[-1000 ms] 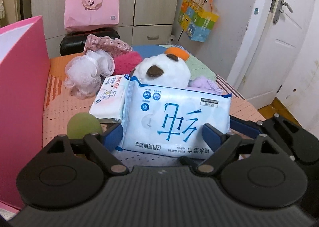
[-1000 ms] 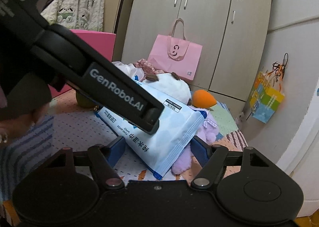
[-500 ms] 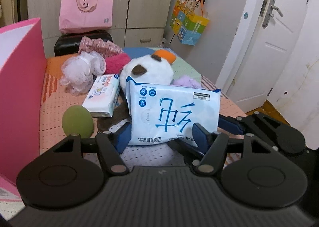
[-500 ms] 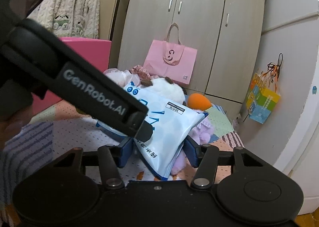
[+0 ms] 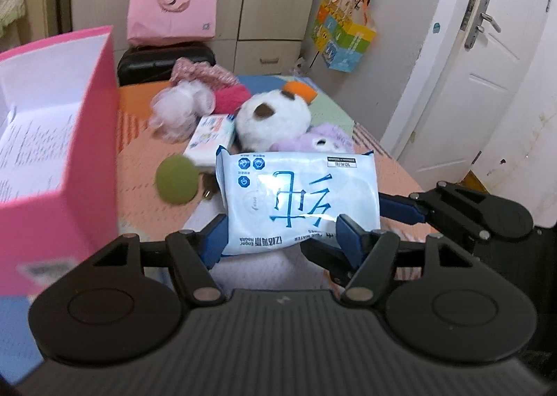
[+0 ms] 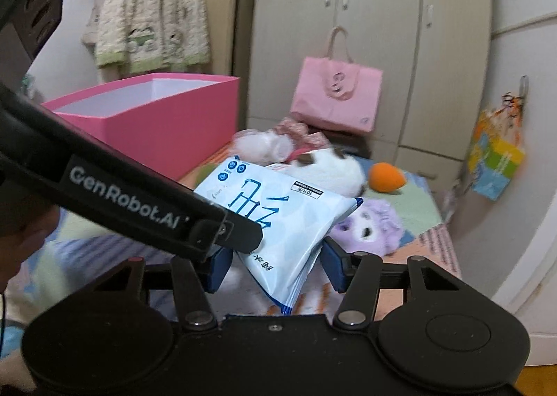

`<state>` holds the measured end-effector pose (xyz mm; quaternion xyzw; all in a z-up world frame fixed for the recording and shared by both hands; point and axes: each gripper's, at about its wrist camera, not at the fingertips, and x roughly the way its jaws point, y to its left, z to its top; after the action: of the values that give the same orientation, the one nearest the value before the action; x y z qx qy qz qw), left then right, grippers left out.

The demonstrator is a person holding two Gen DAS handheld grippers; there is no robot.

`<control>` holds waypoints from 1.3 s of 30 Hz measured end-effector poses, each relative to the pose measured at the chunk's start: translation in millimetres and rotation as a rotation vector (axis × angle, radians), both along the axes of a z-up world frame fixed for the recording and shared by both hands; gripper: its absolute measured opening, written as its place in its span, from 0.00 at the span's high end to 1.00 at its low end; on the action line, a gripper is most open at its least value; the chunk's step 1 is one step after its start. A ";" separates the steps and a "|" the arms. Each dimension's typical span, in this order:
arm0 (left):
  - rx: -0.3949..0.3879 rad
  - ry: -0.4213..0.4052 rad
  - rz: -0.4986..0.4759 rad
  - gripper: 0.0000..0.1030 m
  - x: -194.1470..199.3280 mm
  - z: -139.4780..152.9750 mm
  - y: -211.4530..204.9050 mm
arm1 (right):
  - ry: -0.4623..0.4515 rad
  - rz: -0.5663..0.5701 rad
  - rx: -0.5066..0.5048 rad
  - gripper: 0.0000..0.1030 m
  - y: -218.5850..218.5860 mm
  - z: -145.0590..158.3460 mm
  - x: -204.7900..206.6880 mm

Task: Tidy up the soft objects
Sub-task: 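Carry the wet-wipes pack with the left gripper over the pink box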

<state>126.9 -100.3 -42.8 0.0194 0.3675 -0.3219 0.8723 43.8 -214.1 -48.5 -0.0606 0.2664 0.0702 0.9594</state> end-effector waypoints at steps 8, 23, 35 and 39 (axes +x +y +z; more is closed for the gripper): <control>-0.017 0.069 0.067 0.37 -22.8 4.4 45.3 | 0.057 0.099 0.013 0.41 32.0 10.0 -15.0; -0.002 0.007 0.186 0.37 -74.3 55.8 125.6 | -0.005 0.284 -0.004 0.41 99.6 60.8 -45.4; -0.015 -0.042 0.228 0.35 -46.6 93.3 152.3 | -0.065 0.323 -0.026 0.41 124.8 94.5 -14.4; -0.014 -0.059 0.231 0.35 -21.0 97.7 153.4 | -0.070 0.318 -0.028 0.41 129.3 99.3 11.2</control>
<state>105.9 53.1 54.9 -0.0199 0.3393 -0.2212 0.9141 55.0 -84.9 50.8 -0.1180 0.2207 0.2153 0.9439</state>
